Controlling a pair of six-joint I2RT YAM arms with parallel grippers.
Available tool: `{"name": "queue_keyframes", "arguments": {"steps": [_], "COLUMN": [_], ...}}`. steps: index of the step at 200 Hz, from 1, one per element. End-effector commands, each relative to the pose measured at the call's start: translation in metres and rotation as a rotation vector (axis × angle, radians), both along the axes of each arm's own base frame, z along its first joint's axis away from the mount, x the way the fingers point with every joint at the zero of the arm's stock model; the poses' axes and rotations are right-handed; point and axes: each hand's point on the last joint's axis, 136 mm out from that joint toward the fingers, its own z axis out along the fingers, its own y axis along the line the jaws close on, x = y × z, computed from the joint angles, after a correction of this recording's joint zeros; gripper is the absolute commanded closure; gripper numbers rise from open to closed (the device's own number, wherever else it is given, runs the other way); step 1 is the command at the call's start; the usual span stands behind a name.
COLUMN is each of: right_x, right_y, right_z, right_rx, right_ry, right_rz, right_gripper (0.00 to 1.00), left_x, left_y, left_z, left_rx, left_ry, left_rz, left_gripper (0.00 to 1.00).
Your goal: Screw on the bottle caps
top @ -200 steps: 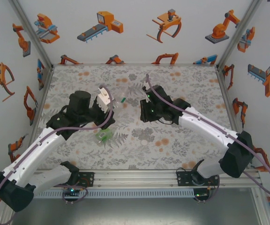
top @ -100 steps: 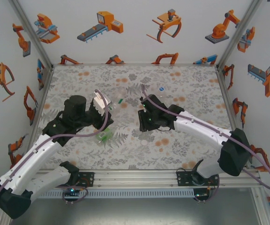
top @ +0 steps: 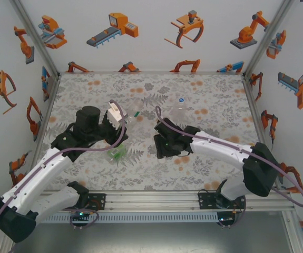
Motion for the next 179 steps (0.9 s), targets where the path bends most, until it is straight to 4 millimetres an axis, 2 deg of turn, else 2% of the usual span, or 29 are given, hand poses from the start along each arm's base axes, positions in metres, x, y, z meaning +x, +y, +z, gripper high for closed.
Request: {"name": "queue_keyframes", "arguments": {"steps": [1, 23, 113, 179], "right_x": [-0.004, -0.007, 0.004, 0.009], "right_y": [0.002, 0.005, 0.012, 0.015], "right_z": [-0.013, -0.021, -0.039, -0.041], "right_rx": [-0.047, -0.072, -0.112, -0.131], "right_ry": [0.002, 0.008, -0.009, -0.024], "right_rz": [-0.011, -0.006, -0.015, -0.003], "right_gripper": [0.50, 0.49, 0.48, 0.48], "left_x": [0.004, 0.003, 0.004, 0.005], "left_y": [0.000, 0.001, 0.002, 0.002], "left_z": [0.011, 0.011, 0.011, 0.009], "left_rx": [-0.009, -0.010, -0.003, 0.002], "left_ry": [-0.035, -0.037, -0.030, -0.025], "left_rz": [0.003, 0.004, 0.008, 0.011], "left_gripper": [1.00, 1.00, 1.00, 1.00]}}
